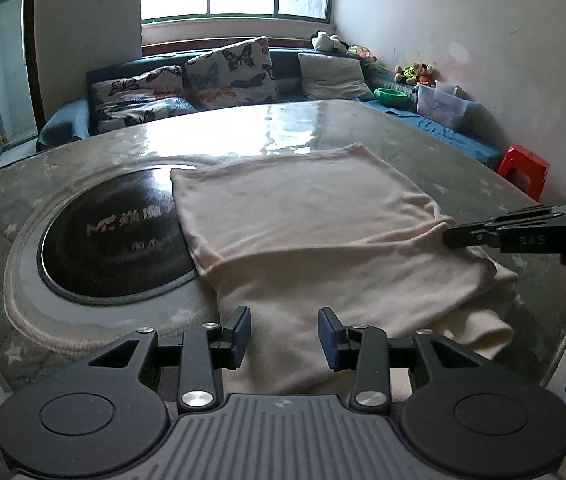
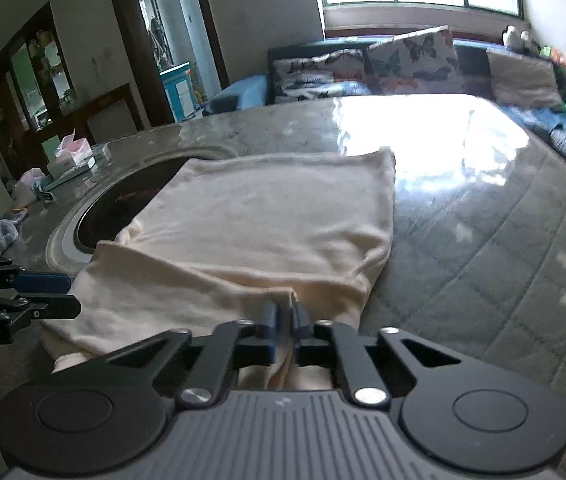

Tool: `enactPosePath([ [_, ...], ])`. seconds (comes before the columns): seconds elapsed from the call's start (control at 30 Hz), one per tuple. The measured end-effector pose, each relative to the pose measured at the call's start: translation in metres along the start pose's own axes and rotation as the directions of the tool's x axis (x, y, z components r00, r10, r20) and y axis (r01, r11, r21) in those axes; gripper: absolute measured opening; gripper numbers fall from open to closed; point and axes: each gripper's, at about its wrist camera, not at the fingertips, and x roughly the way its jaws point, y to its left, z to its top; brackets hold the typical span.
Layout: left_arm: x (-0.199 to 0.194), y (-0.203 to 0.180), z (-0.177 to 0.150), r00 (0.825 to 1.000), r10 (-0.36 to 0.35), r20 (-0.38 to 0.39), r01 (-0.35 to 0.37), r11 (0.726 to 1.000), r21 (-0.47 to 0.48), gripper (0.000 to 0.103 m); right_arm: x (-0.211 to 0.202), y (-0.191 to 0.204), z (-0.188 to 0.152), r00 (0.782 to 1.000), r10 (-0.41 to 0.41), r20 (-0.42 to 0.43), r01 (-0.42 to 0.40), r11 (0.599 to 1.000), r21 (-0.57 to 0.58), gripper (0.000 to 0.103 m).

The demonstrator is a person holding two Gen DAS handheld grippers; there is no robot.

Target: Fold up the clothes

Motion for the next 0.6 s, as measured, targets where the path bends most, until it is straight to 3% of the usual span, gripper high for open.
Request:
enactPosePath([
  [0.17, 0.008, 0.001, 0.013, 1.000, 0.004, 0.021, -0.004, 1.000, -0.002, 0.040, -0.013, 0.008, 0.013, 0.997, -0.040, 0.067, 0.043, 0.998, -0.049, 0.003],
  [0.3, 0.022, 0.004, 0.019, 1.000, 0.018, 0.002, -0.018, 1.000, -0.008, 0.040, 0.003, 0.003, 0.009, 0.999, -0.054, 0.006, 0.054, 0.998, -0.035, 0.005],
  [0.4, 0.027, 0.004, 0.021, 1.000, 0.025, -0.005, -0.025, 1.000, -0.001, 0.040, 0.004, 0.003, 0.006, 0.996, -0.088, 0.012, 0.088, 0.995, -0.052, 0.009],
  [0.6, 0.038, 0.003, 0.026, 1.000, 0.015, -0.004, -0.015, 1.000, 0.022, 0.040, -0.013, 0.013, 0.006, 1.000, -0.004, 0.015, 0.006, 0.992, -0.126, 0.009],
])
